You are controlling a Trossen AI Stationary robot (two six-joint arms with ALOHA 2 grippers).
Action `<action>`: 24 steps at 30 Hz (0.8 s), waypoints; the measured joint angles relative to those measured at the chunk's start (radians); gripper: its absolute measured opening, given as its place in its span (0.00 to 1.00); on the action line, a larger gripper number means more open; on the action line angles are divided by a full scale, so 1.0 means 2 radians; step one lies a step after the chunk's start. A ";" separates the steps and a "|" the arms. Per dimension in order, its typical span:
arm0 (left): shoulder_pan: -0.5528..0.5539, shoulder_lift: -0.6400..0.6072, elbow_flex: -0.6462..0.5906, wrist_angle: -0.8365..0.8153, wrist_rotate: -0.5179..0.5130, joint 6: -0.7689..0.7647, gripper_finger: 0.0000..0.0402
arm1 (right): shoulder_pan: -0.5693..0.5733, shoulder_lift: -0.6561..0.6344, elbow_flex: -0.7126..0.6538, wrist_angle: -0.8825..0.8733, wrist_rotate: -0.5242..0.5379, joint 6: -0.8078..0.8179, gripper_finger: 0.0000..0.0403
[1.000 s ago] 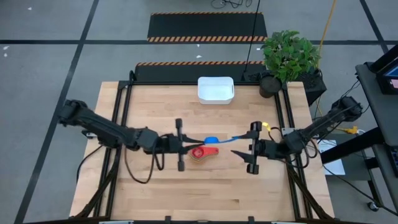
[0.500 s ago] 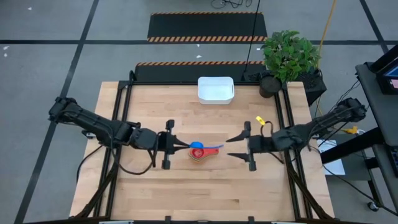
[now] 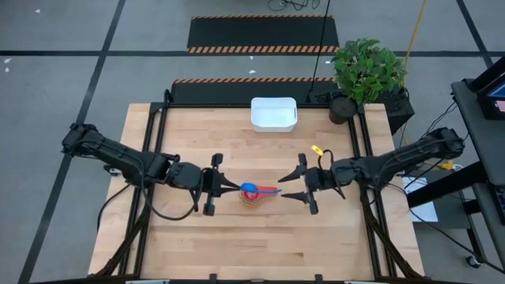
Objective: Nest measuring cups in basket
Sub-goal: Stack the blue measuring cup into the red measuring cup
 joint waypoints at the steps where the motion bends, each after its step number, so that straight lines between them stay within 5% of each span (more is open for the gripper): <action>1: 0.000 0.000 0.000 0.000 0.000 0.000 0.03 | -0.003 0.001 0.000 0.001 -0.009 0.003 0.50; 11: 0.005 0.000 0.000 0.002 0.000 0.000 0.03 | -0.022 0.019 0.000 0.032 -0.057 0.019 0.35; 24: 0.006 0.000 0.000 0.000 -0.001 0.000 0.02 | -0.038 0.034 0.000 0.068 -0.084 0.024 0.02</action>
